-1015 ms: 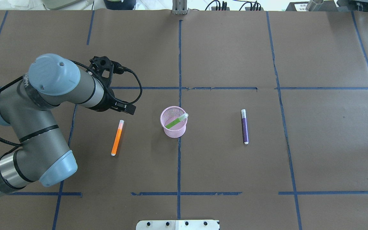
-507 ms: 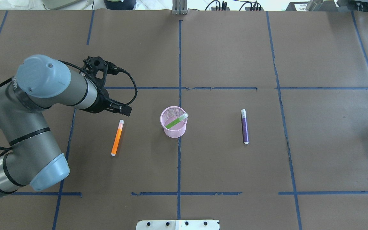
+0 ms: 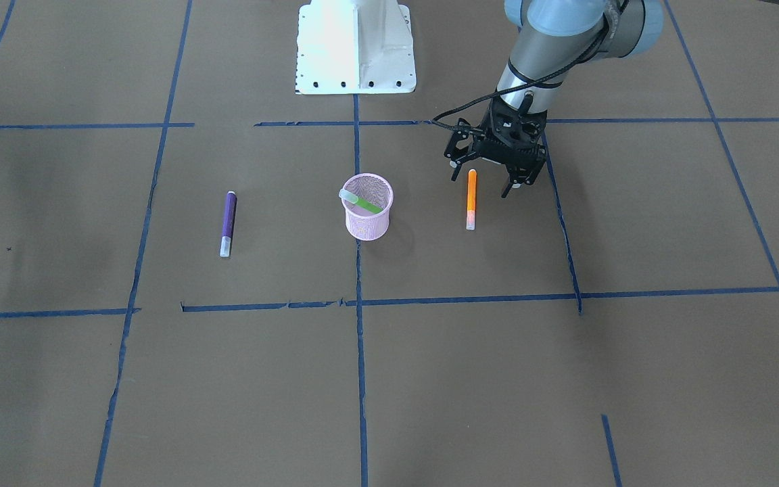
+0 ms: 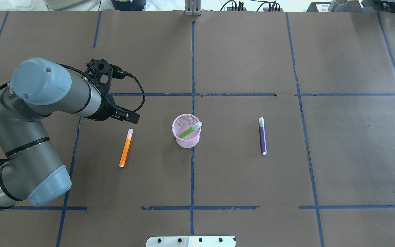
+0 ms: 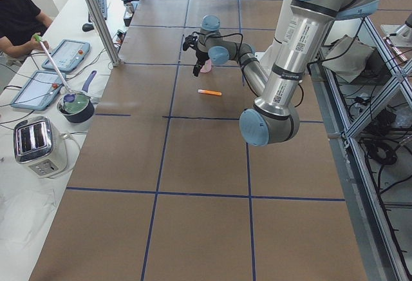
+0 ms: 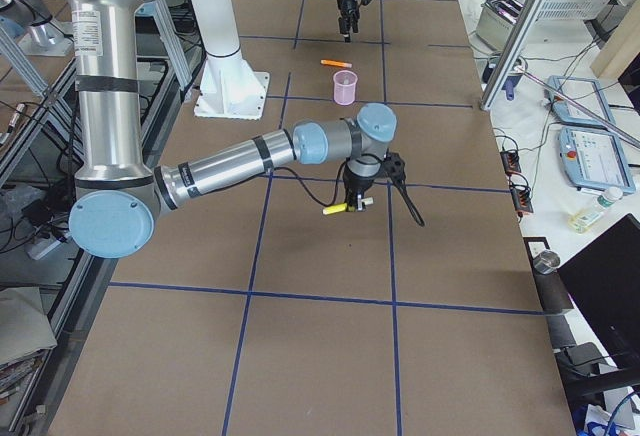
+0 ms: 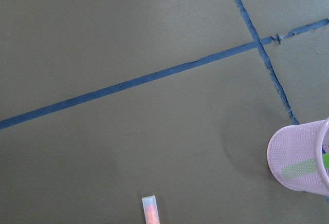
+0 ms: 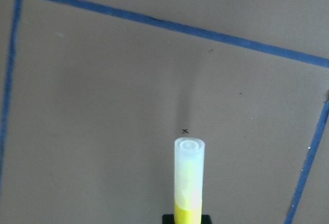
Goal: Collect pens into pen holder
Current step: 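Carry the yellow highlighter with the right gripper and drop it into the cup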
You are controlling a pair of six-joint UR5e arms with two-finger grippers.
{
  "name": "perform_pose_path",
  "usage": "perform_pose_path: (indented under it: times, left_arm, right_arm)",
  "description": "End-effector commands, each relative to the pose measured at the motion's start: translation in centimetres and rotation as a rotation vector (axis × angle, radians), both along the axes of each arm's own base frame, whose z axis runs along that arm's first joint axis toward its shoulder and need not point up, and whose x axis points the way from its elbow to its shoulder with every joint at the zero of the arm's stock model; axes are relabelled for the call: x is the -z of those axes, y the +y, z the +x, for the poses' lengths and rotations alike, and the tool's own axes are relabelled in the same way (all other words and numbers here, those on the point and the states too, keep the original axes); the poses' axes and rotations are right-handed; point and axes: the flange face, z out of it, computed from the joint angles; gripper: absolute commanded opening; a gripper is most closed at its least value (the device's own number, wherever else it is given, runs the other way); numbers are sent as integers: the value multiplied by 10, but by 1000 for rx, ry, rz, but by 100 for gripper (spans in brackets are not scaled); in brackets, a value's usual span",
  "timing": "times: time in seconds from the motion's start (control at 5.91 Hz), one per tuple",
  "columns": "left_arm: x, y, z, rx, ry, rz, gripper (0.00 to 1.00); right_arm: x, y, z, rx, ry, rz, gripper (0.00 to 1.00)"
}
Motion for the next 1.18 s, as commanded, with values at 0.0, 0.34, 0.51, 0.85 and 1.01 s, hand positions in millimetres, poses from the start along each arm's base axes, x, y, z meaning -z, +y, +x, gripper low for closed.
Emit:
perform_pose_path:
  times: [0.0,0.34,0.51,0.85,1.01]
  left_arm:
    - [-9,-2,-6,5,-7,-7,91]
    - [-37,-14,-32,-51,-82,101,91]
    - [-52,-21,-46,-64,-116,127,91]
    - [-57,-23,-54,-81,-104,107,91]
    - [-55,-23,-56,-81,-101,108,91]
  right_arm:
    - [106,25,-58,-121,-160,58,0]
    - [213,55,-193,-405,-379,64,0]
    - [269,88,-266,-490,-452,128,0]
    - [324,146,-385,-650,-489,311,0]
    - [315,152,-423,-783,-435,406,0]
